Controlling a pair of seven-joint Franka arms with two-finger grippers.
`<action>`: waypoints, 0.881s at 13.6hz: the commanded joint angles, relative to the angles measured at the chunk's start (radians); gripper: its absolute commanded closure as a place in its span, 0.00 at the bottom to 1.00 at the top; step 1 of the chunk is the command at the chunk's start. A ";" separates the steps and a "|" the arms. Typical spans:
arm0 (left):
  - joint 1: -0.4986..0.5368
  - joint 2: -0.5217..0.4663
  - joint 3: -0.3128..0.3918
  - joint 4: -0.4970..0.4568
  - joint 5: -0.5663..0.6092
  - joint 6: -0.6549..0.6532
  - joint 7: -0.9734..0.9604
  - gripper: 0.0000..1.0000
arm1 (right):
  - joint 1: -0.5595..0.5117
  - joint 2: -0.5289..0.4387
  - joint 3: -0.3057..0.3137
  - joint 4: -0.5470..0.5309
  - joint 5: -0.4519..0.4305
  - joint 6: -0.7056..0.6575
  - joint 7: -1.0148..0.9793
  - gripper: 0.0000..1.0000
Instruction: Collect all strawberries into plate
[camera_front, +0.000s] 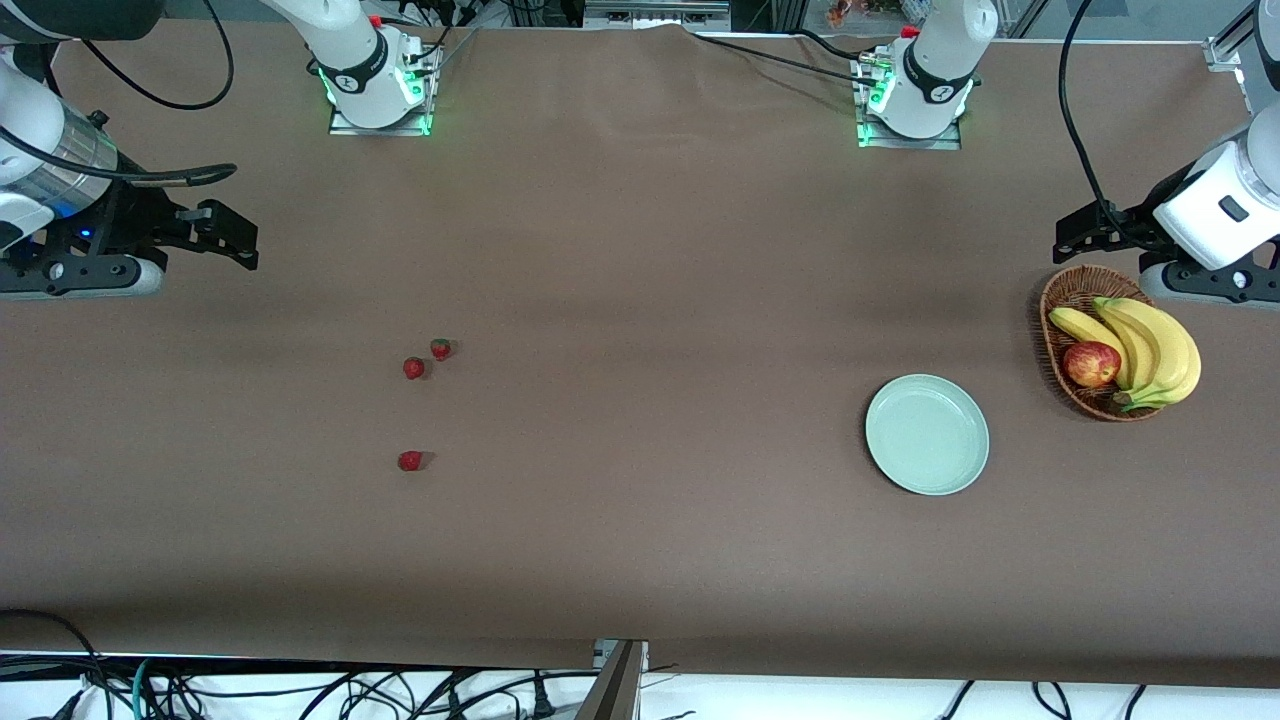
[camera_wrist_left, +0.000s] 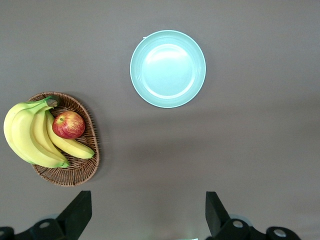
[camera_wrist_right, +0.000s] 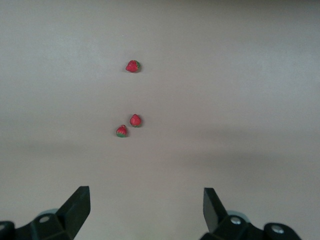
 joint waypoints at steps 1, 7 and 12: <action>0.008 -0.007 -0.006 0.004 0.008 -0.014 0.023 0.00 | -0.003 -0.013 0.006 -0.007 -0.008 -0.003 0.011 0.00; 0.006 -0.007 -0.006 0.004 0.008 -0.014 0.023 0.00 | -0.006 -0.007 0.003 0.002 -0.008 0.005 0.009 0.00; 0.006 -0.007 -0.008 0.006 0.008 -0.014 0.023 0.00 | -0.010 -0.004 0.001 0.002 -0.013 0.003 0.009 0.00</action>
